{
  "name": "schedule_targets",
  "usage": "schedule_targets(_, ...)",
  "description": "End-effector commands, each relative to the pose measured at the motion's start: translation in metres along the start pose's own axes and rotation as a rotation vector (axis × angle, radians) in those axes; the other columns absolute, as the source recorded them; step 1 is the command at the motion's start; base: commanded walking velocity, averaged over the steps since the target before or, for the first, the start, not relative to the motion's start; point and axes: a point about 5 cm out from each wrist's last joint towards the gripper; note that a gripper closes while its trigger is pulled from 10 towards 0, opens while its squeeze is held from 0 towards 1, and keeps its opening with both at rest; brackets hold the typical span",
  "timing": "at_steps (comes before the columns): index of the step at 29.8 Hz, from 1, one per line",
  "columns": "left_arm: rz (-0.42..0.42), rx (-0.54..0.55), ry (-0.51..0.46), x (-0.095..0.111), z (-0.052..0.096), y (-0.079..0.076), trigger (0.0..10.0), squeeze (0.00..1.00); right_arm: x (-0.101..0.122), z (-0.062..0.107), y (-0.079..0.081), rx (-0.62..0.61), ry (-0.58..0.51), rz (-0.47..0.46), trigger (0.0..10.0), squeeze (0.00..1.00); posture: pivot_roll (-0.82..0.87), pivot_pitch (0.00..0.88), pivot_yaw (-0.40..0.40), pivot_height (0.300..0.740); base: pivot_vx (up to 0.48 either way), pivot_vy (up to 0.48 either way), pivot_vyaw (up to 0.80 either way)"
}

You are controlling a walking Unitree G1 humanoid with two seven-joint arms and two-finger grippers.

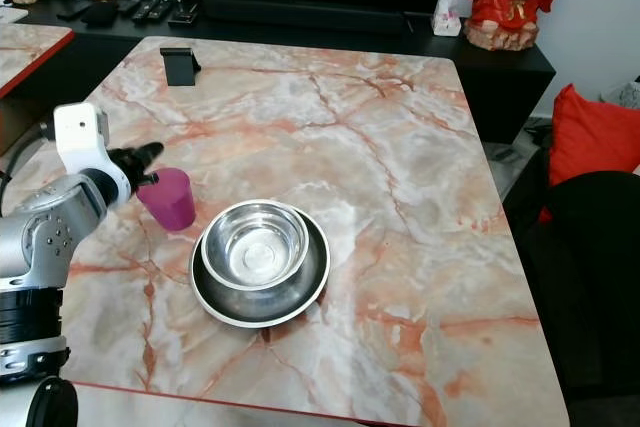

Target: Setting the table

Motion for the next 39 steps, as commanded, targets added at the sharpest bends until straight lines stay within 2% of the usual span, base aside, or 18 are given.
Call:
schedule_targets(1,-0.135,-0.079,-0.084,-0.001,0.006,-0.014,10.0,0.0,0.0,0.0,-0.003,-0.01,0.001,0.001,10.0,0.0,0.02,0.015,-0.044,0.74,0.0,0.0,0.0)
schedule_targets(4,-0.223,-0.066,-0.146,-0.011,0.014,-0.019,10.0,0.0,0.001,0.0,-0.003,-0.019,-0.011,-0.014,10.0,0.0,0.01,0.013,-0.04,0.74,0.0,0.0,0.0)
schedule_targets(5,-0.223,-0.066,-0.146,-0.011,0.014,-0.019,10.0,0.0,0.001,0.0,-0.003,-0.019,-0.011,-0.014,10.0,0.0,0.01,0.013,-0.04,0.74,0.0,0.0,0.0)
schedule_targets(6,-0.197,-0.017,-0.191,-0.013,0.017,-0.017,10.0,0.0,0.001,0.0,-0.003,-0.024,-0.014,-0.019,10.0,0.0,0.01,0.013,-0.04,0.74,0.0,0.0,0.0)
schedule_targets(7,-0.197,-0.017,-0.191,-0.013,0.017,-0.017,10.0,0.0,0.001,0.0,-0.003,-0.024,-0.014,-0.019,10.0,0.0,0.01,0.013,-0.04,0.74,0.0,0.0,0.0)
schedule_targets(10,-0.137,0.066,-0.286,-0.018,0.025,-0.009,10.0,0.0,0.001,0.0,-0.003,-0.028,-0.017,-0.018,10.0,0.0,0.02,0.008,-0.042,0.74,0.0,0.0,0.0)
schedule_targets(11,-0.141,0.078,-0.297,-0.02,0.026,-0.008,10.0,0.0,0.001,0.0,-0.003,-0.029,-0.017,-0.019,10.0,0.0,0.02,0.005,-0.042,0.74,0.0,0.0,0.0)
schedule_targets(19,-0.152,0.097,-0.294,-0.032,0.028,-0.009,10.0,0.0,0.0,0.0,-0.002,-0.033,-0.02,-0.024,10.0,0.0,0.01,0.0,-0.033,0.74,0.0,0.0,0.0)
schedule_targets(24,-0.1,0.104,-0.296,-0.039,0.026,-0.013,10.0,0.0,-0.001,0.001,-0.001,-0.035,-0.024,-0.035,10.0,0.0,0.0,0.0,-0.028,0.74,0.0,0.0,0.0)
schedule_targets(32,-0.069,0.089,-0.312,-0.04,0.026,-0.016,10.0,0.0,-0.001,0.001,0.0,-0.033,-0.026,-0.035,10.0,0.0,0.0,0.0,-0.028,0.74,0.0,0.0,0.0)
schedule_targets(39,-0.055,0.105,-0.325,-0.037,0.024,-0.012,10.0,0.0,0.003,0.001,-0.001,-0.023,-0.053,0.002,10.0,0.0,0.01,0.0,-0.024,0.74,0.0,0.0,0.21)
Point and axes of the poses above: a point about 5 cm out from each wrist's last joint towards the gripper, its own z axis pointing back from the gripper into the wrist, its own x axis along the axis of the wrist's last joint, y = z × x, and after that the axes turned 11 degrees about z, right-handed
